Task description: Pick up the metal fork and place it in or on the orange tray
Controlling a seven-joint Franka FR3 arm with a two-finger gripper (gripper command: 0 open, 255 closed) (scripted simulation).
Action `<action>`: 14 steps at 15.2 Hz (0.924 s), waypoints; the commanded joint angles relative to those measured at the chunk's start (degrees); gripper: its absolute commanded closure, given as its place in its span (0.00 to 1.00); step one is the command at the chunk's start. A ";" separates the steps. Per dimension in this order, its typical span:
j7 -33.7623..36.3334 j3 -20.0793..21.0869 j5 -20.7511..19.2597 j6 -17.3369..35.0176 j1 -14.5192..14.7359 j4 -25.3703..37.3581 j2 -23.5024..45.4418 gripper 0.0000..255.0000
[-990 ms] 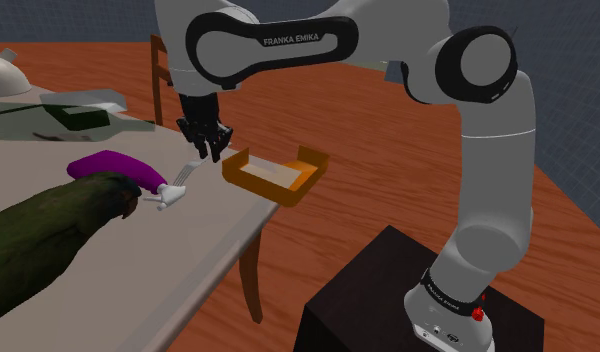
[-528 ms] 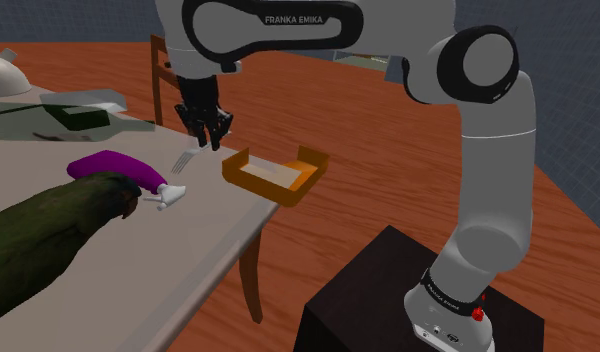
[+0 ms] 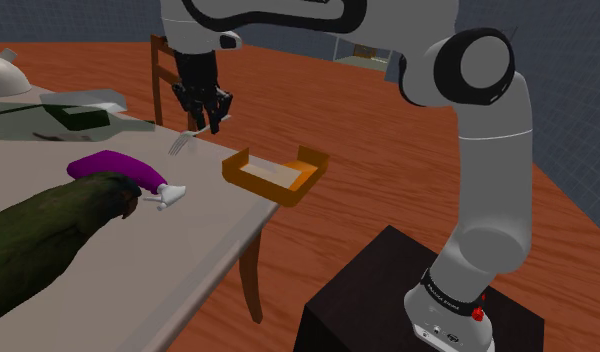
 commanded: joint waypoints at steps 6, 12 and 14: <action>-1.08 -0.47 -1.40 -6.73 3.17 9.09 2.13 1.00; -3.59 2.17 6.93 0.57 -8.06 -9.78 -11.76 1.00; -6.32 2.30 11.50 3.68 -12.31 -17.55 -18.62 1.00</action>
